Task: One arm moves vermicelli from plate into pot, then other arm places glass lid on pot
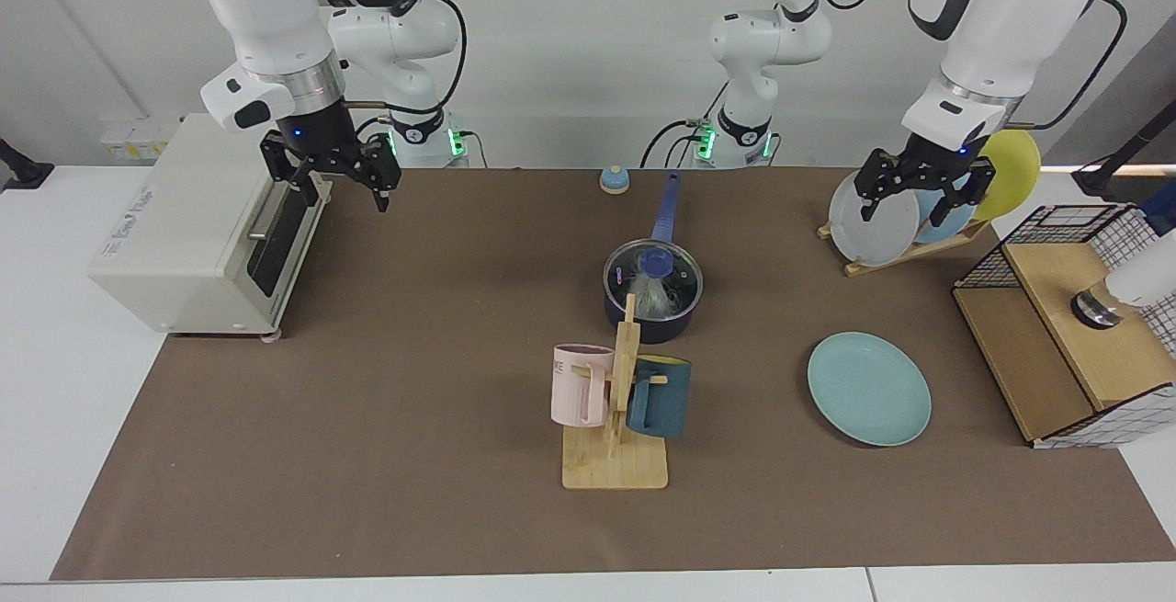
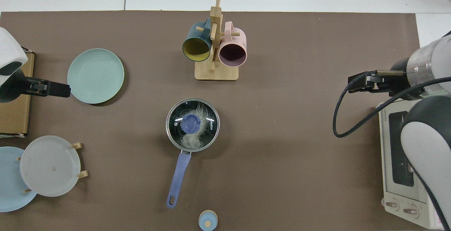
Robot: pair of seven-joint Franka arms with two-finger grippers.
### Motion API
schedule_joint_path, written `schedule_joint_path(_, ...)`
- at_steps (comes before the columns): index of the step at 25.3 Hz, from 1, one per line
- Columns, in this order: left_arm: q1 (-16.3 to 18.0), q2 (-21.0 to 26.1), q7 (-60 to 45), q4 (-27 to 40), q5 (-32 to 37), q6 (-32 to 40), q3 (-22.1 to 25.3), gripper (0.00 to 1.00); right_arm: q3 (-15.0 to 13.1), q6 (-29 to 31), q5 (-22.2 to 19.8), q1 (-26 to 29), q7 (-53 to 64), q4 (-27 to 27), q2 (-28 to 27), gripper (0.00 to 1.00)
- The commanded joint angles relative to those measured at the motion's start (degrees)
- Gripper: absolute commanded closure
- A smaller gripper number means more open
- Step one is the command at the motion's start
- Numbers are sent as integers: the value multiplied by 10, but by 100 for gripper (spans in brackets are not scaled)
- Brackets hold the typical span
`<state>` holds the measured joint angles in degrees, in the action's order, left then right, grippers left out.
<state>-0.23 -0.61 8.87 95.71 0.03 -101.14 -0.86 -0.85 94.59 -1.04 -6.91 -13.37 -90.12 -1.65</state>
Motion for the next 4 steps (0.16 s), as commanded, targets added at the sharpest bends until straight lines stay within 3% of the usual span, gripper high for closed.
schedule_joint_path(1, 6, -4, -2, -5, -1, 13, -4, 0, -1, -1, 19, 5, 23, -22, 19, 1)
schedule_joint_path(4, 6, -4, -1, -5, -1, 13, -4, 0, -1, -4, 18, 4, 23, -23, 20, 1)
